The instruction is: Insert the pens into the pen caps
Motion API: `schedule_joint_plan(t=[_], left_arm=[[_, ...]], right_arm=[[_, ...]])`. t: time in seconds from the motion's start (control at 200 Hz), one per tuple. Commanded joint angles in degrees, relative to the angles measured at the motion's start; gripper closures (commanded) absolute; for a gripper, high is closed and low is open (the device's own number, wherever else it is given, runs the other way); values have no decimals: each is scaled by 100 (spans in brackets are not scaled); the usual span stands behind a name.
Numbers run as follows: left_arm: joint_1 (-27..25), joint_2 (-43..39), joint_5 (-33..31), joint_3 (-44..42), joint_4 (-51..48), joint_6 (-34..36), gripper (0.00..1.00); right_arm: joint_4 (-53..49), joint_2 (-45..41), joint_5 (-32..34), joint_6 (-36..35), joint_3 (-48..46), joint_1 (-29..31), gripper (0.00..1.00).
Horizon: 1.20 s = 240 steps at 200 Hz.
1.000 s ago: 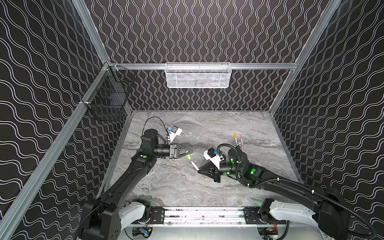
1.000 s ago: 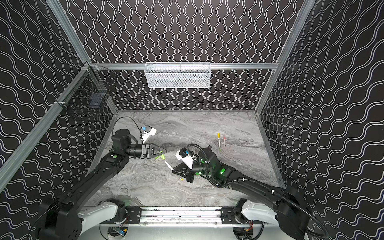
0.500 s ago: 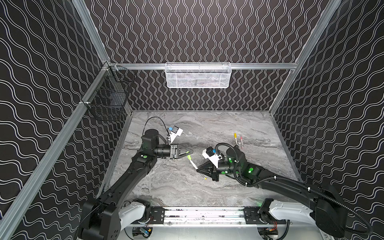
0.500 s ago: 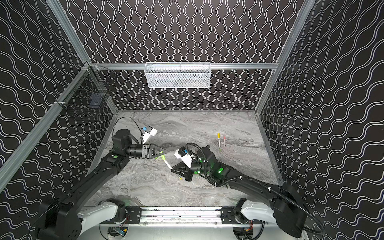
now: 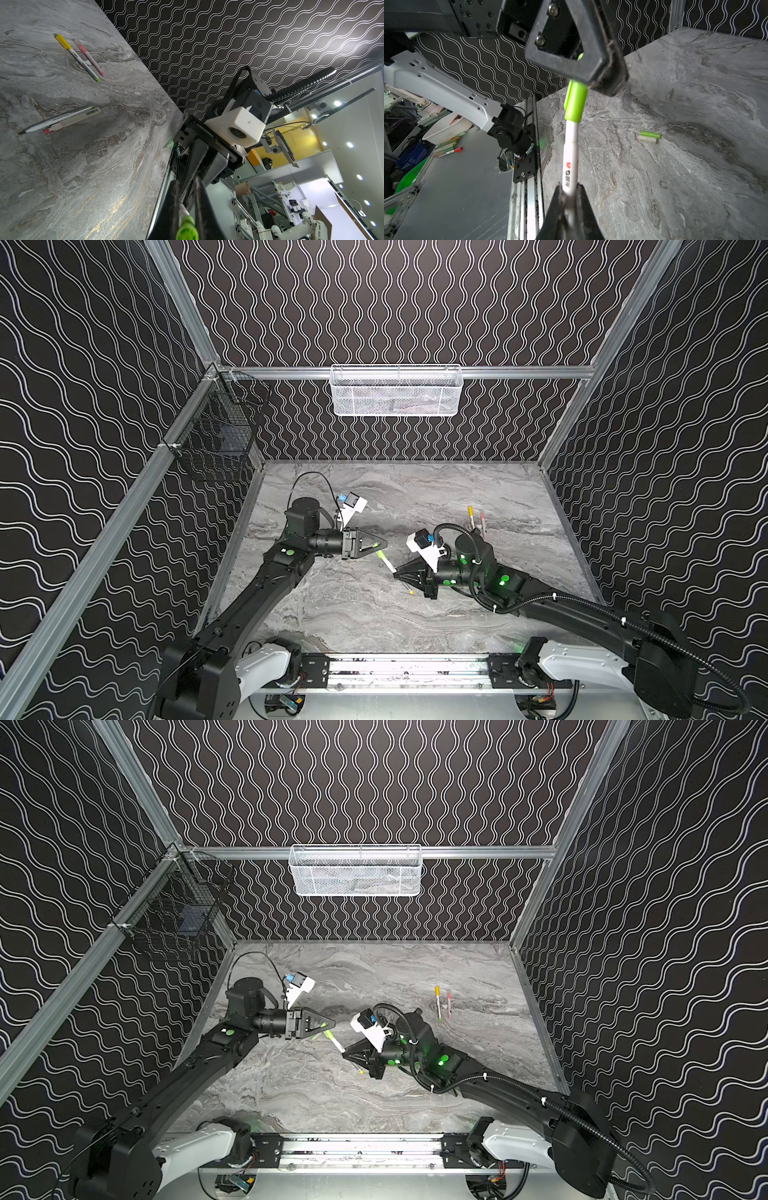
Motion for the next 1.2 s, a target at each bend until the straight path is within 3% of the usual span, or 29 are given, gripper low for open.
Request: schedule_joint_plan(t=[0.0,0.08,0.295,0.541,0.641,0.776,0.891,1.031,1.196], left_arm=[[-110,-107,-65,12,-377,251,100],[-232,-146,-230,5,-330,246,100],[-733,-220,-1008,305,-1364,956,100],[-1202,-134,-1612,242,-1141,745,100],[-1218,-231,-1741,212,-826,548,85],[-1224,-413,-1913,258,-532,452,51],[-1217,-458,-1949,257,-284,361,42],[-1219,-459,-1991,190,-140,316,46],[-1222,-465,-2085,174,-120,334,72]], right_arm=[[740,11,227,156,13,1,100],[814,88,259,229,99,1,100],[782,235,449,462,355,8,100],[831,191,405,510,421,5,100],[766,123,459,498,377,-3,100],[616,-12,607,573,305,-5,100],[437,-80,703,652,312,-3,100],[384,-154,628,685,294,-7,100],[271,-150,504,661,348,0,100]])
